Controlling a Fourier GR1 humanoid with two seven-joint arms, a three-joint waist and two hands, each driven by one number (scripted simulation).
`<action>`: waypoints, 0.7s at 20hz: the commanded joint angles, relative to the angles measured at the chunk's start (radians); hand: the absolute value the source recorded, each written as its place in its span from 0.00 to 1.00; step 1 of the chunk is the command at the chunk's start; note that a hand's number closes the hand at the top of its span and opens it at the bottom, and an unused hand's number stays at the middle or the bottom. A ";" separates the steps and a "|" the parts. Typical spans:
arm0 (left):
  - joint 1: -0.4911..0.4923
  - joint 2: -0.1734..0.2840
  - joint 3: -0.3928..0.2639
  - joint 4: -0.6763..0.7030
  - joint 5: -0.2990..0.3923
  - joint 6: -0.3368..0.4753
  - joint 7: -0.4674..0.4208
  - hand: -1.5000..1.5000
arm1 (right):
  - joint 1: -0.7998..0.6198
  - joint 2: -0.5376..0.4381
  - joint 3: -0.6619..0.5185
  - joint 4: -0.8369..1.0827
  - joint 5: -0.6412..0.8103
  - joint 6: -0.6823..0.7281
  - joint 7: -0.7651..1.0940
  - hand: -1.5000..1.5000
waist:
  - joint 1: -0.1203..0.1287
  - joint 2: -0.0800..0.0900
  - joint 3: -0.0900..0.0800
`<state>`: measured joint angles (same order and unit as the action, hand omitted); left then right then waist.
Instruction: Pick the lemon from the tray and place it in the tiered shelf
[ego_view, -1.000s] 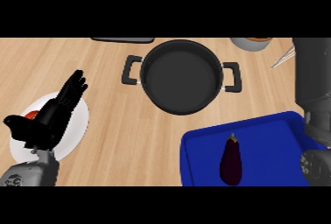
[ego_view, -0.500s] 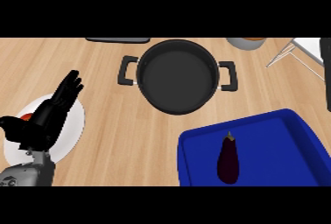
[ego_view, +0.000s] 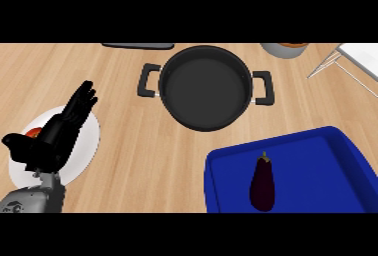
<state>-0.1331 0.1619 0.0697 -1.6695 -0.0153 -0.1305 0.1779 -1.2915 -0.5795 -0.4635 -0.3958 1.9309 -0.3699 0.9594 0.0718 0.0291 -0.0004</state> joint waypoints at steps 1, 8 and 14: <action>0.007 0.005 -0.003 -0.023 0.006 -0.010 0.022 0.50 | -0.025 -0.038 0.008 0.081 0.006 -0.052 -0.062 1.00 | -0.001 -0.003 0.002; -0.010 -0.029 -0.019 0.017 -0.014 0.015 -0.011 0.50 | -0.083 -0.076 -0.071 0.163 -0.101 -0.057 -0.213 1.00 | -0.001 0.002 0.002; -0.024 0.021 0.033 0.008 0.019 -0.012 0.005 0.50 | -0.097 -0.090 -0.116 0.251 -0.161 0.104 -0.330 1.00 | -0.002 -0.001 0.002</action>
<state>-0.1403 0.1652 0.0781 -1.6680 -0.0106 -0.1350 0.1810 -1.3769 -0.6597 -0.5525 -0.1913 1.8063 -0.3340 0.6948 0.0723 0.0291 0.0017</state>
